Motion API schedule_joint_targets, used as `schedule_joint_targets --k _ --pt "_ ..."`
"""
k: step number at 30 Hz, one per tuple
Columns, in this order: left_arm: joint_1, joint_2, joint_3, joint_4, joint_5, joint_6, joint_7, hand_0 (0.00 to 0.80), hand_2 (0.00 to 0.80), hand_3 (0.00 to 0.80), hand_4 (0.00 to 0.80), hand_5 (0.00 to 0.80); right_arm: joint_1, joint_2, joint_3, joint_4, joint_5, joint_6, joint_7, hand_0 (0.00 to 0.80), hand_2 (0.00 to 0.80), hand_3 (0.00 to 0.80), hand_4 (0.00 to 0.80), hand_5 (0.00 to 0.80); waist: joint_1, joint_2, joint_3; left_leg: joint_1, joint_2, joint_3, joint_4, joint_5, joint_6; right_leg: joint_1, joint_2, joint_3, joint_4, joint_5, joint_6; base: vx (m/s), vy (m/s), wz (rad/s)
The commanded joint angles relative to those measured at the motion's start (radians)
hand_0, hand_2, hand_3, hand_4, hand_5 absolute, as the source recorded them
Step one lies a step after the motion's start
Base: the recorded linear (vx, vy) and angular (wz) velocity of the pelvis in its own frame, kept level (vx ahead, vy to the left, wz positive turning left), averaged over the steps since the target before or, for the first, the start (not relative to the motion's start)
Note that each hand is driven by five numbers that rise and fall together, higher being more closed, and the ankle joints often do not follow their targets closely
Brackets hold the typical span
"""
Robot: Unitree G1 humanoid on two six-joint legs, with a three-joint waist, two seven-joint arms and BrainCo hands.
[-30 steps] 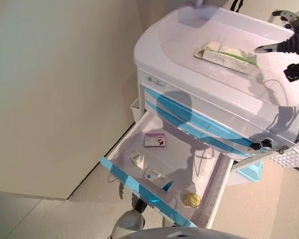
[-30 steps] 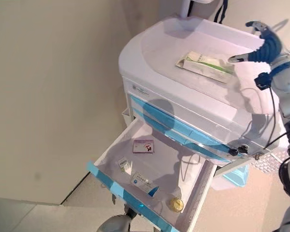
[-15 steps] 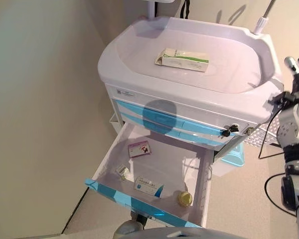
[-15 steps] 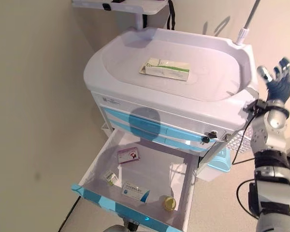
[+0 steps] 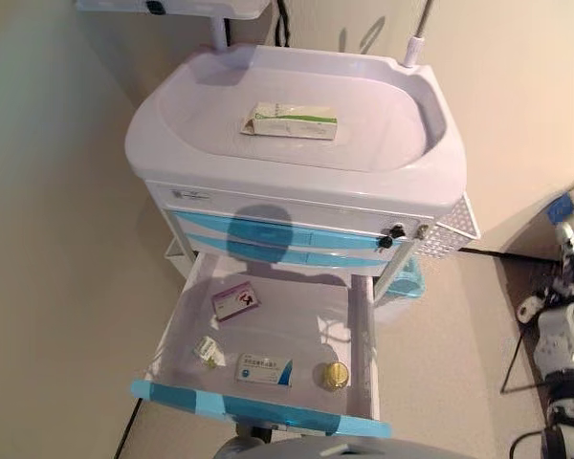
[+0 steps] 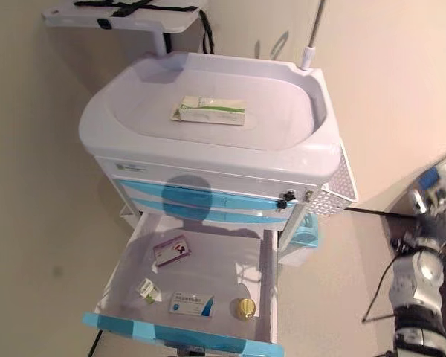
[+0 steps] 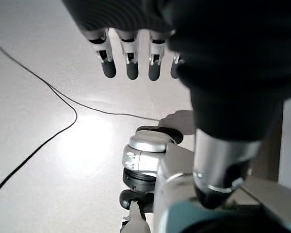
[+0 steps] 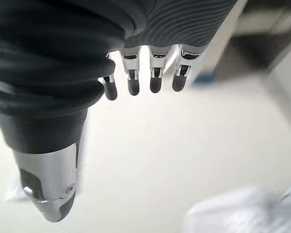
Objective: Open the drawer and pick up the medicine
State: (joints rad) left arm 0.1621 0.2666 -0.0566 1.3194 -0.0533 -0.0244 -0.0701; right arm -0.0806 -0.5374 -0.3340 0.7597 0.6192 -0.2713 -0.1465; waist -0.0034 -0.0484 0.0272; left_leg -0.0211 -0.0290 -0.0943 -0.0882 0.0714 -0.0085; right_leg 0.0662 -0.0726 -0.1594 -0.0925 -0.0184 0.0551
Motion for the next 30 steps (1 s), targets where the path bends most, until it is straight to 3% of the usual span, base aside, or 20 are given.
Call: schedule_joint_targets --k 1,3,4,5,7,8,12,17,23,30 --pt "-0.044 -0.015 0.029 0.078 0.045 0.005 0.014 0.0 0.0 0.0 0.0 0.0 0.058 0.005 0.047 0.047 -0.179 0.05 0.01 0.0 0.0 0.0 0.0 0.0 0.01 0.017 0.014 0.048 -0.04 -0.012 0.007 -0.094 0.027 -0.055 -0.016 0.007 0.041 0.058 0.054 0.005 -0.008 -0.26" --pt "-0.042 -0.014 0.034 0.078 0.047 0.006 0.015 0.0 0.0 0.0 0.0 0.0 0.075 0.011 0.065 0.064 -0.208 0.063 0.025 0.0 0.0 0.0 0.0 0.0 0.005 0.017 0.016 0.05 -0.039 -0.008 0.006 -0.095 0.027 -0.054 -0.015 0.011 0.04 0.058 0.055 0.002 -0.01 -0.24" --pt "-0.045 -0.016 0.034 0.072 0.05 0.004 0.014 0.0 0.0 0.0 0.0 0.0 0.108 0.017 0.136 0.117 -0.306 0.097 0.051 0.0 0.0 0.0 0.0 0.0 -0.002 0.015 0.022 0.054 -0.038 -0.001 0.007 -0.096 0.027 -0.058 -0.013 0.021 0.043 0.06 0.054 0.003 -0.009 -0.13" --pt "-0.044 -0.016 0.035 0.072 0.05 0.004 0.014 0.0 0.0 0.0 0.0 0.0 0.107 0.017 0.138 0.119 -0.307 0.096 0.051 0.0 0.0 0.0 0.0 0.0 -0.002 0.015 0.022 0.054 -0.038 0.0 0.007 -0.097 0.027 -0.058 -0.013 0.021 0.043 0.06 0.054 0.0 -0.021 -0.12" --pt "-0.04 -0.007 0.032 0.064 0.071 0.007 0.007 0.0 0.0 0.0 0.0 0.0 0.156 0.009 0.277 0.171 -0.502 0.142 0.093 0.0 0.0 0.0 0.0 0.0 -0.006 0.012 0.036 0.056 -0.037 0.006 0.009 -0.098 0.026 -0.062 -0.012 0.029 0.052 0.057 0.053 -0.002 -0.034 -0.12" --pt "-0.038 -0.005 0.032 0.064 0.075 0.007 0.007 0.0 0.0 0.0 0.0 0.0 0.162 0.021 0.3 0.196 -0.515 0.15 0.11 0.0 0.0 0.0 0.0 0.0 -0.006 0.012 0.038 0.057 -0.037 0.006 0.01 -0.099 0.026 -0.062 -0.012 0.029 0.056 0.055 0.053 0.004 -0.028 -0.14" --pt "-0.047 -0.015 0.035 0.063 0.063 0.006 0.019 0.0 0.0 0.0 0.0 0.0 0.173 0.079 0.342 0.238 -0.502 0.167 0.138 0.0 0.0 0.0 0.0 0.0 -0.012 0.018 0.06 0.055 -0.04 0.009 0.021 -0.106 0.033 -0.077 -0.016 0.035 0.094 0.038 0.049 0.002 -0.012 -0.05" --pt "-0.062 -0.012 0.03 0.044 0.035 0.0 0.029 0.0 0.0 0.0 0.0 0.0 0.136 0.089 0.401 0.261 -0.534 0.172 0.154 0.0 0.0 0.0 0.0 0.0 -0.011 0.03 0.115 0.016 -0.049 0.028 0.068 -0.117 0.042 -0.137 -0.025 0.049 0.162 0.025 0.047 -0.102 0.022 -0.1" --pt "-0.11 0.001 -0.001 0.015 -0.016 -0.01 0.054 0.0 0.0 0.0 0.0 0.0 0.033 0.113 0.471 0.275 -0.514 0.168 0.142 0.0 0.0 0.0 0.0 0.0 -0.002 0.042 0.256 -0.163 -0.088 0.048 0.247 -0.136 0.052 -0.308 -0.053 0.062 0.331 -0.002 0.038 -0.197 0.032 -0.13" --pt "-0.143 0.016 -0.046 -0.021 -0.028 -0.019 0.059 0.0 0.0 0.0 0.0 0.0 -0.004 0.131 0.497 0.277 -0.5 0.162 0.129 0.0 0.0 0.0 0.0 0.0 0.008 0.052 0.3 -0.334 -0.109 0.029 0.407 -0.16 0.053 -0.441 -0.095 0.047 0.481 -0.048 0.018 -0.127 -0.01 0.16"
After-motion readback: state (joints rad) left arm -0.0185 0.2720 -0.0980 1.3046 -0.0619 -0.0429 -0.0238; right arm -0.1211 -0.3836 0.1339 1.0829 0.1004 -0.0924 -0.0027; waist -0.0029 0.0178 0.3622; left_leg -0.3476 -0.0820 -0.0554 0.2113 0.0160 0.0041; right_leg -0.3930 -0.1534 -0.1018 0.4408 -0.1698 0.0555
